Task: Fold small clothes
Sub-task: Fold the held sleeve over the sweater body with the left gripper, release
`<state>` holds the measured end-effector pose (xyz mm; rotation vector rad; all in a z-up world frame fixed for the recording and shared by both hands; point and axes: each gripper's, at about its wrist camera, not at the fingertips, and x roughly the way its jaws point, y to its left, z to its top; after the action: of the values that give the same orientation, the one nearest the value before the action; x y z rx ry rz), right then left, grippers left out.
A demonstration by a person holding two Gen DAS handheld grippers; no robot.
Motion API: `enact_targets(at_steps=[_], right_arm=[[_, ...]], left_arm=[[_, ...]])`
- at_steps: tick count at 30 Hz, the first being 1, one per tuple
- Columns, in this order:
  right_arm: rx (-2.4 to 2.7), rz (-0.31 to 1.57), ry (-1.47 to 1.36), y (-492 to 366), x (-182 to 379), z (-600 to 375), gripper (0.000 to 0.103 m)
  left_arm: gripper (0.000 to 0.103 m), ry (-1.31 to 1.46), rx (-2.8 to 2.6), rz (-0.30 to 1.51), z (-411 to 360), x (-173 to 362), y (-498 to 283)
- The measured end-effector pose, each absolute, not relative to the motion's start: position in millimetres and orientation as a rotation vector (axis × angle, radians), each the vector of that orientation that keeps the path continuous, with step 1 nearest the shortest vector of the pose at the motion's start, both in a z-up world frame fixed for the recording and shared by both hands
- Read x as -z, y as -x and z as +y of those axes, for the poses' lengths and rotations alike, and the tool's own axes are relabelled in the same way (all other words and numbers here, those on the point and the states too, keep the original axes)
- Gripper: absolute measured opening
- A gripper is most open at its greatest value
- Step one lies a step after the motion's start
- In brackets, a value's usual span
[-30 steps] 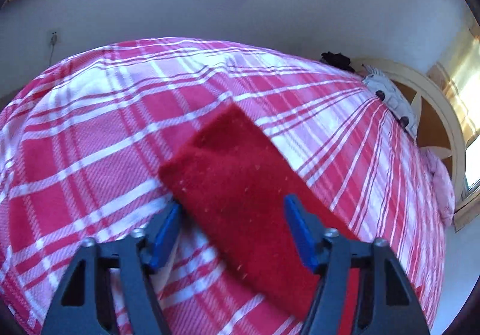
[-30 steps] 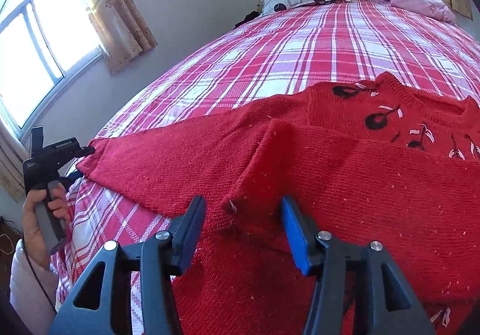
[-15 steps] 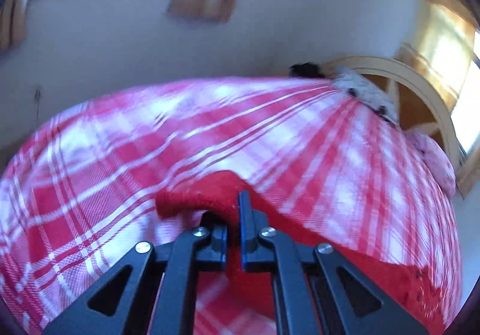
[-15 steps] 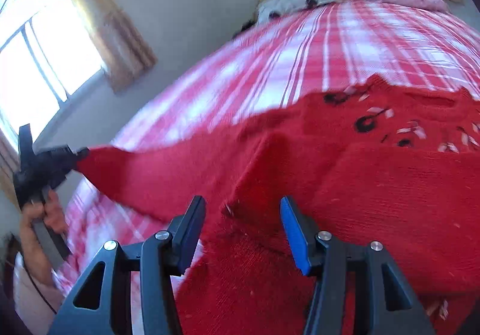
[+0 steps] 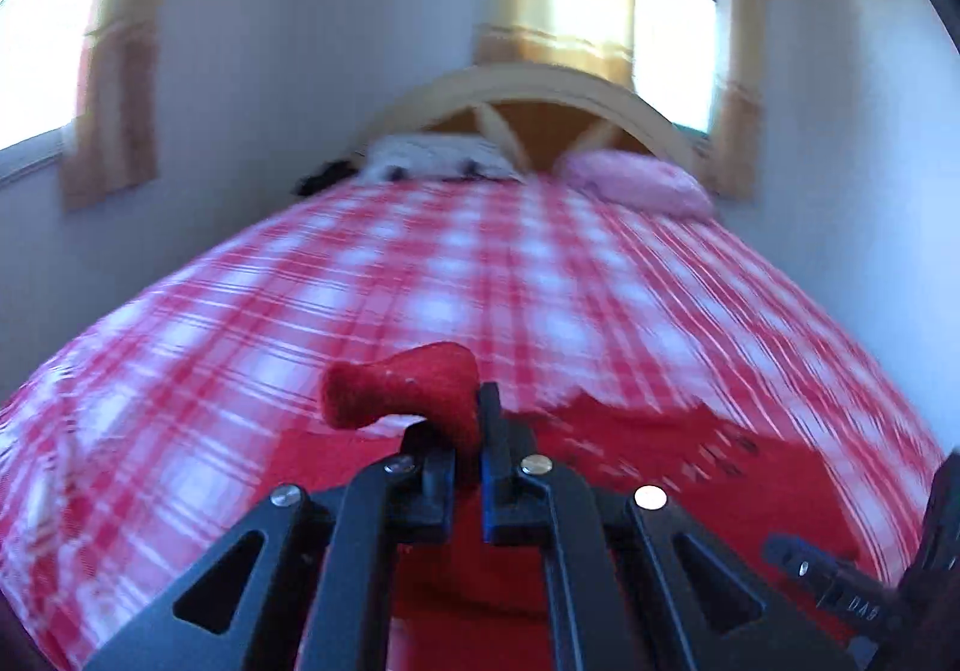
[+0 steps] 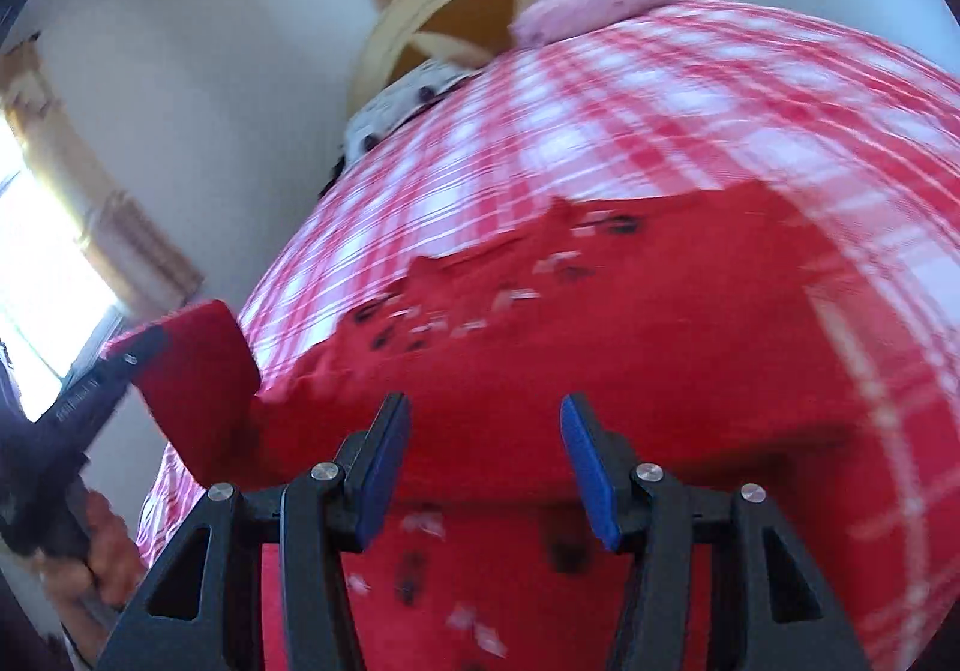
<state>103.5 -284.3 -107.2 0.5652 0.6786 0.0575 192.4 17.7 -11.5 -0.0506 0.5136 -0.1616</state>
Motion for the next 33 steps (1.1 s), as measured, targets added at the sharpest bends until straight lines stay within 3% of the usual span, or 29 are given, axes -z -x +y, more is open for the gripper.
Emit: enact_targets(at_steps=[5,7,10,11,14,15,16,19,27,29,31,33], right_arm=[[-0.048,0.684,-0.601,-90,113,-302,0.054],[-0.057,0.683,-0.602,-88,112,-303,0.054],[-0.084,0.682,-0.632,-86,110,-304,0.054],[-0.100,0.677,-0.653,-88,110,-304,0.054],[-0.178,0.665,-0.703,-98,103,-298,0.058],[-0.204,0.666,-0.705,-104,101,-292,0.068],[-0.224,0.669,-0.701,-110,99,-286,0.073],[-0.263,0.713,-0.645,-135,100,-257,0.073],[-0.174,0.806,-0.374,-166,121,-196,0.073],[-0.156,0.826,-0.293,-168,123,-183,0.064],[-0.164,0.880,-0.253,-173,130,-176,0.015],[-0.162,0.881,-0.228,-175,129,-174,0.013]], left_arm=[[0.006,-0.084,0.253,0.606,-61,51,-189],[0.014,-0.138,0.272,0.676,-77,71,-188],[0.018,-0.165,0.314,0.786,-78,86,-180],[0.028,-0.154,0.330,0.797,-74,86,-173],[0.077,-0.067,0.323,0.740,-37,71,-148],[0.082,-0.038,0.301,0.711,-26,67,-140],[0.082,-0.011,0.273,0.681,-11,64,-131],[0.083,0.035,0.173,0.663,21,65,-120],[0.083,0.178,0.053,0.837,62,109,-136],[0.083,0.201,0.052,0.819,64,108,-131],[0.083,0.176,0.037,0.826,58,110,-132],[0.083,0.148,0.023,0.821,51,110,-130]])
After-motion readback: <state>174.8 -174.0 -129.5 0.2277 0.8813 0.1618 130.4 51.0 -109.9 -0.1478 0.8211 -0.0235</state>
